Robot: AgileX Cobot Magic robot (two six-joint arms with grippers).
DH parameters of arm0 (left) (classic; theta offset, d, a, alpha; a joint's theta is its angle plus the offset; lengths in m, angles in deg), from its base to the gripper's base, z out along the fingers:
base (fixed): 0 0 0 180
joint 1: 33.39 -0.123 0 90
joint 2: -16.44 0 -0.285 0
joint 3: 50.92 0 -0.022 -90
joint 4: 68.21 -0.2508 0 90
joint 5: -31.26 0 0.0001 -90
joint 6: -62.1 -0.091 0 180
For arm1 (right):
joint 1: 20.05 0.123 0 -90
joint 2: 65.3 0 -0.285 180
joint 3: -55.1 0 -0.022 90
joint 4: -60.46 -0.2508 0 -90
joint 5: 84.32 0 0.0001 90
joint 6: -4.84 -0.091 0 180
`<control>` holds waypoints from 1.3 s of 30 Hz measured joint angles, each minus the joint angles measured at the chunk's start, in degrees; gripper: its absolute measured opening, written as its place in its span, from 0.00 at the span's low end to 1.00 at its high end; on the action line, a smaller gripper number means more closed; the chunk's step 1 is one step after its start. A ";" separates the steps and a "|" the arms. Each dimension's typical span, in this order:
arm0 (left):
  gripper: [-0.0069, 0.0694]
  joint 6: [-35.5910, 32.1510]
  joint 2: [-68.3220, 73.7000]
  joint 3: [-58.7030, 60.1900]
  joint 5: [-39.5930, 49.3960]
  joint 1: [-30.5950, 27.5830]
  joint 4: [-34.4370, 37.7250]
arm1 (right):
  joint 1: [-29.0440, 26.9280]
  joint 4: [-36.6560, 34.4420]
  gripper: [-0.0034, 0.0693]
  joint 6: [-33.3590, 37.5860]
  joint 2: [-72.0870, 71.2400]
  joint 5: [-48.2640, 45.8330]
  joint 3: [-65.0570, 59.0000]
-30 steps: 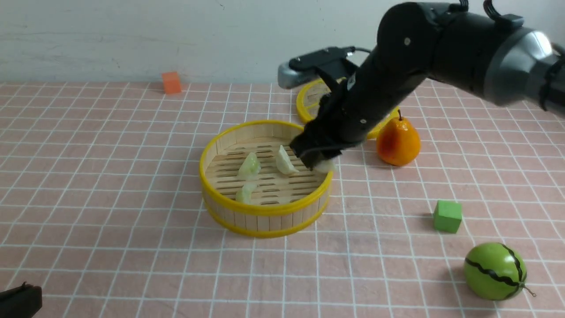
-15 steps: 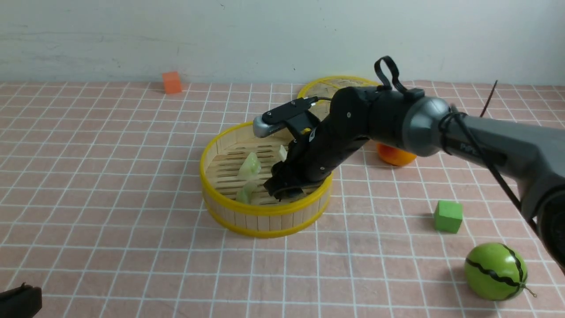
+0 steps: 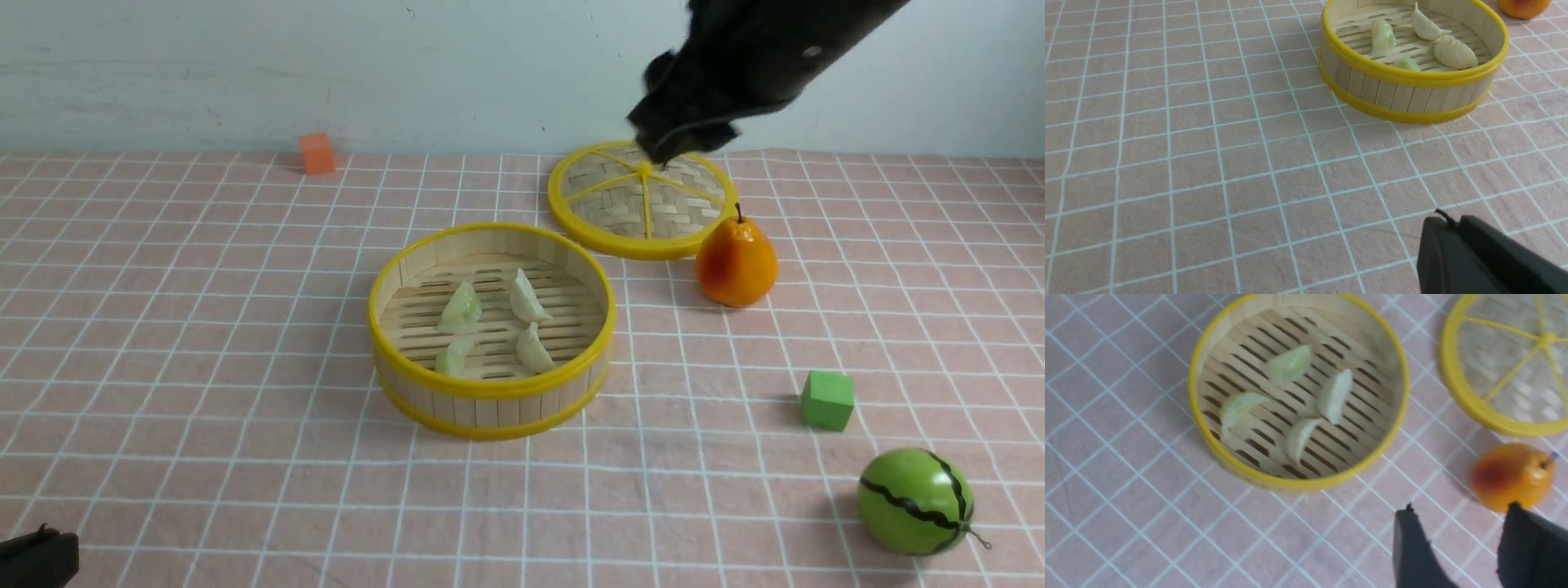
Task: Put the dumplings into the steamer on the table with the pink tablecloth.
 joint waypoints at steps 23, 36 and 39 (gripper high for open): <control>0.16 0.00 0.00 0.00 0.00 0.00 0.00 | -0.05 -7.29 0.03 -3.15 -49.05 20.89 -71.34; 0.17 0.00 0.00 0.02 0.00 0.00 0.00 | -0.05 -1.51 0.03 -4.72 -54.63 24.37 -82.66; 0.17 0.00 0.00 0.06 0.00 0.00 0.00 | -0.30 3.41 0.03 -7.40 -59.92 31.97 -87.00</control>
